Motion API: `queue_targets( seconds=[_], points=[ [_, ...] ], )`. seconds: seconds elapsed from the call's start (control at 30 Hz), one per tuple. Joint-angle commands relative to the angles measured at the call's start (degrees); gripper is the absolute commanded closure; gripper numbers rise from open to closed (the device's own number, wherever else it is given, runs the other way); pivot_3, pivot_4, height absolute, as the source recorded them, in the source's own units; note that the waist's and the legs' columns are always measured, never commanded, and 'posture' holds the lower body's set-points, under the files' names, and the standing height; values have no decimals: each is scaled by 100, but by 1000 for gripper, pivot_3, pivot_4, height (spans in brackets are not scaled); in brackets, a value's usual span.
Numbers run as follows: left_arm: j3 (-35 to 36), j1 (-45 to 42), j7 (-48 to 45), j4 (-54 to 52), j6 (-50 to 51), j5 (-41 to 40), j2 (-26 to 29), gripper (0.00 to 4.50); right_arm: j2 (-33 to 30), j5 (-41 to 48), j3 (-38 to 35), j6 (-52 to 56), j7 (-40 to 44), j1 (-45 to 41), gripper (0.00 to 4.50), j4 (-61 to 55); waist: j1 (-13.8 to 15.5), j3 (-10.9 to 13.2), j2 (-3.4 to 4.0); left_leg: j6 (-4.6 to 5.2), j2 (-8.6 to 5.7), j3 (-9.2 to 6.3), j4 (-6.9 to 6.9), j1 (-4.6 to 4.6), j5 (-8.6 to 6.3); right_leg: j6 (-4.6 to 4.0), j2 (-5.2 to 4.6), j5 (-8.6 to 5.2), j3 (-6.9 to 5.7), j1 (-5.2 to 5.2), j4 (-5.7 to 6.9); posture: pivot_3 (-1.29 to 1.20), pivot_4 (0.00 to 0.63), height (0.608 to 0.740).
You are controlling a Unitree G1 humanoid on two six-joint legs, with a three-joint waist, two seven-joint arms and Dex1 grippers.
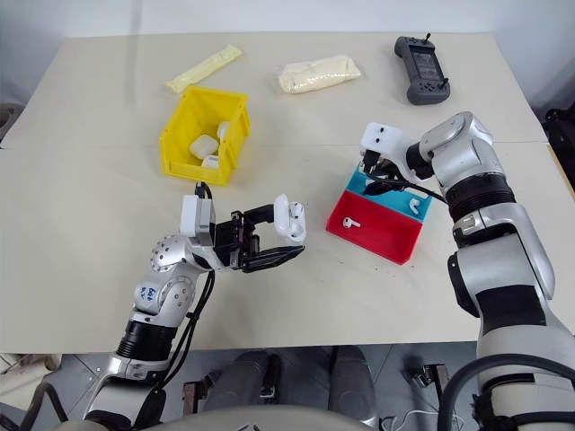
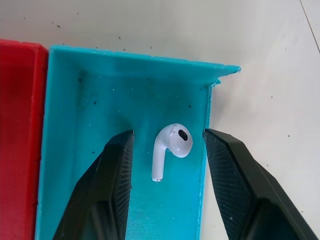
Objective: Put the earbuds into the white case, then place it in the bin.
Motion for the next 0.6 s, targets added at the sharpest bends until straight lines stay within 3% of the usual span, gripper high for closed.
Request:
queue_targets(
  seconds=[0.03,0.6],
  points=[
    [19,18,31,-276,-32,-79,10,1728,51,-120,-51,-18,6,-6,3106,71,-7,0,0,0,0,0,0,0,0,0,0,0,0,0,0,0,150,740],
    [22,44,41,-312,-3,-96,41,1728,-65,-253,-78,-65,162,73,3106,9,-1,0,0,-1,0,0,0,4,0,0,0,0,1,3,2,0,150,740]
  ],
)
